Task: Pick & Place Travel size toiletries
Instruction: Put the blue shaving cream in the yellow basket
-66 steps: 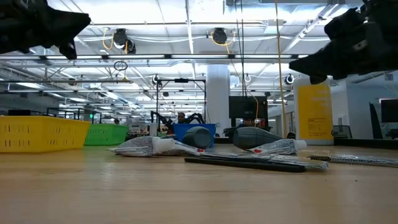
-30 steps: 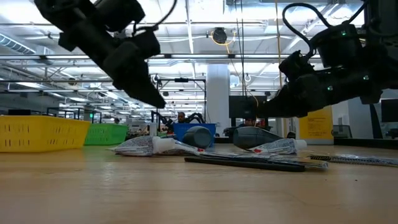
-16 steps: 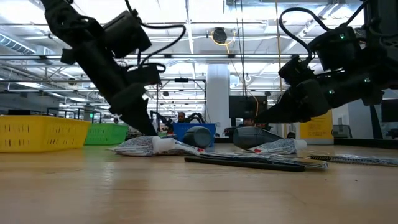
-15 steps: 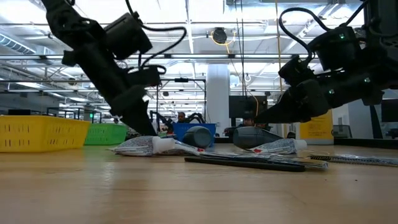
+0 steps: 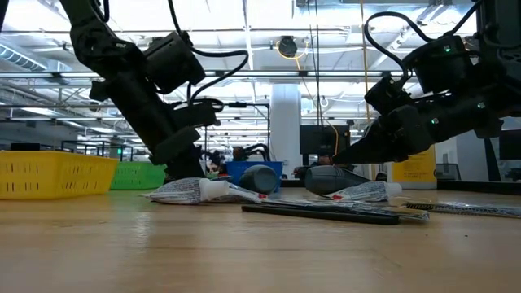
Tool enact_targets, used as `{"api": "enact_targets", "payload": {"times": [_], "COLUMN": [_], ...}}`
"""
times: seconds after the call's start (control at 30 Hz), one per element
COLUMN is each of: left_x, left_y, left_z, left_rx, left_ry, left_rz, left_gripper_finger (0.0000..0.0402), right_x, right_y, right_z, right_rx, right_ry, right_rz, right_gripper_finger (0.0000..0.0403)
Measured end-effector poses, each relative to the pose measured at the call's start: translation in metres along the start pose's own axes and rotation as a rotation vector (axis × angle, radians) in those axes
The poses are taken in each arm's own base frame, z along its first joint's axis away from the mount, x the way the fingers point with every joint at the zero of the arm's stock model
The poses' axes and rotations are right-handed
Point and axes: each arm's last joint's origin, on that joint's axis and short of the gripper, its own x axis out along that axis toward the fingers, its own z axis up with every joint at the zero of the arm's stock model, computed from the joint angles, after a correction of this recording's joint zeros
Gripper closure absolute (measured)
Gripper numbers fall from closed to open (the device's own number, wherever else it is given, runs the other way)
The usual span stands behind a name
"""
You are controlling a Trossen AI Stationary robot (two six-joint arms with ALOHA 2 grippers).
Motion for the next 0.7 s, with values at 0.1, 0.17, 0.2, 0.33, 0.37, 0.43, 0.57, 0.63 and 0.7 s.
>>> {"api": "enact_targets", "payload": {"times": [0.1, 0.17, 0.2, 0.33, 0.37, 0.43, 0.57, 0.63, 0.7], "left_x": [-0.002, -0.005, -0.006, -0.020, -0.025, -0.037, -0.068, -0.087, -0.105], "left_y": [0.000, 0.001, 0.001, 0.002, 0.002, 0.003, 0.004, 0.004, 0.003], "left_z": [0.001, 0.002, 0.003, 0.009, 0.011, 0.014, 0.018, 0.016, 0.011], "left_rx": [-0.016, -0.035, -0.046, -0.067, -0.078, -0.108, -0.210, -0.272, -0.349], "left_ry": [-0.004, -0.009, -0.013, -0.030, -0.036, -0.043, -0.057, -0.039, 0.000], "left_rz": [0.001, 0.002, 0.001, 0.003, 0.002, -0.002, -0.020, -0.045, -0.093], "left_gripper_finger": [0.0258, 0.0287, 0.0303, 0.0352, 0.0360, 0.0368, 0.0360, 0.0352, 0.0350], "right_x": [0.000, 0.000, 0.000, 0.000, 0.000, 0.000, 0.000, 0.000, 0.000], "right_y": [0.000, 0.000, 0.000, 0.000, 0.000, 0.000, 0.000, 0.000, 0.000], "right_z": [0.000, 0.000, 0.000, 0.000, 0.000, -0.001, -0.001, -0.001, -0.002], "right_rx": [0.000, 0.000, 0.000, 0.007, 0.007, 0.007, 0.007, 0.006, 0.004], "right_ry": [0.000, 0.000, 0.000, 0.002, 0.003, 0.006, 0.008, 0.010, 0.017], "right_rz": [0.000, 0.000, 0.000, 0.000, 0.000, -0.001, -0.001, -0.001, -0.001], "right_gripper_finger": [0.0399, 0.0399, 0.0399, 0.0399, 0.0399, 0.0399, 0.0399, 0.0399, 0.0399]}}
